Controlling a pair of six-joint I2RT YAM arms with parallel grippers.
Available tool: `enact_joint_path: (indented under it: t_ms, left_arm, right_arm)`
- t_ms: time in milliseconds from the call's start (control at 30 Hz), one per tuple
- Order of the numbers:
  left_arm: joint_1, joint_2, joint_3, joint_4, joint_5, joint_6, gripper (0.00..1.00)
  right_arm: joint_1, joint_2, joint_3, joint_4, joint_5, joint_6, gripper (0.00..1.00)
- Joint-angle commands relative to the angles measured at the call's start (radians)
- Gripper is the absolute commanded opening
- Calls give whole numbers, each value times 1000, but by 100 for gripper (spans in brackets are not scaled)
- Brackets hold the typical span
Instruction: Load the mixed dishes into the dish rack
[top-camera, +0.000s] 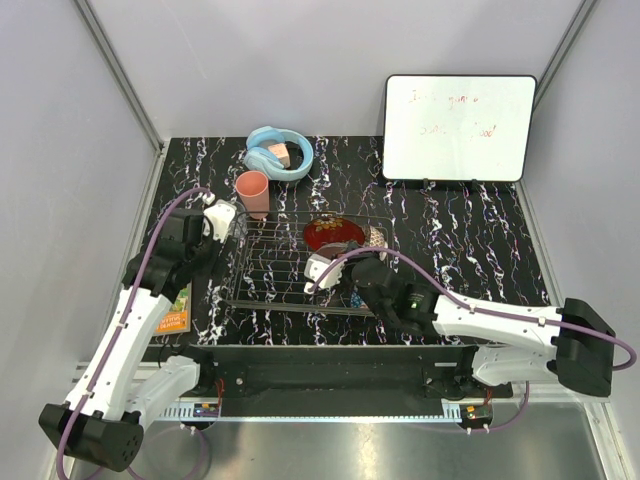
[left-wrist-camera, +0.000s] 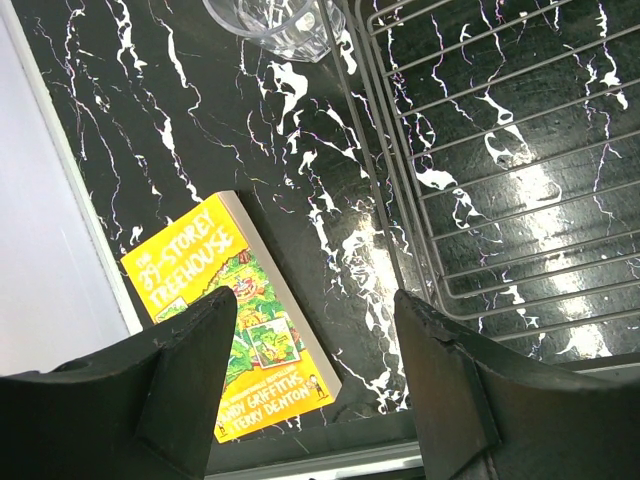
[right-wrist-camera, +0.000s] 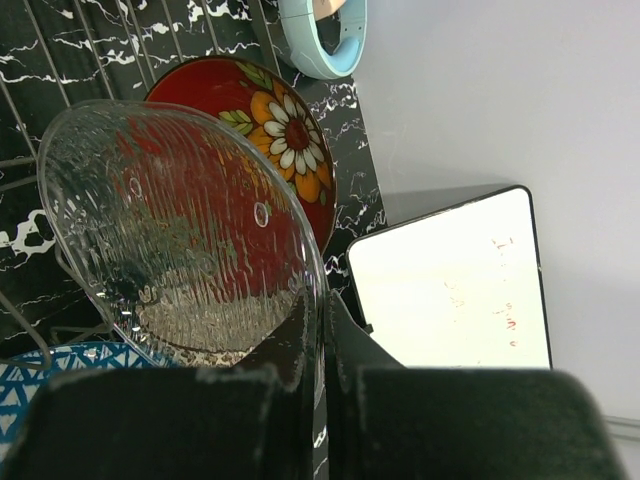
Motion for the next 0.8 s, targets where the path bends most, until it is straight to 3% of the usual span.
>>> enact_joint_path:
  t_ms: [0,400,767]
  left_arm:
    - [6,-19,-12,39,-23,19,68]
    - [6,-17,-9,39,-14,12,68]
    - [6,-14,3,33,-28,27,68]
  right_arm:
    - [31,34,-9,-115,-34,7,0]
    - [31,-44,-70,-145,86,95,0]
    - [32,77,24,-207,132,215,0]
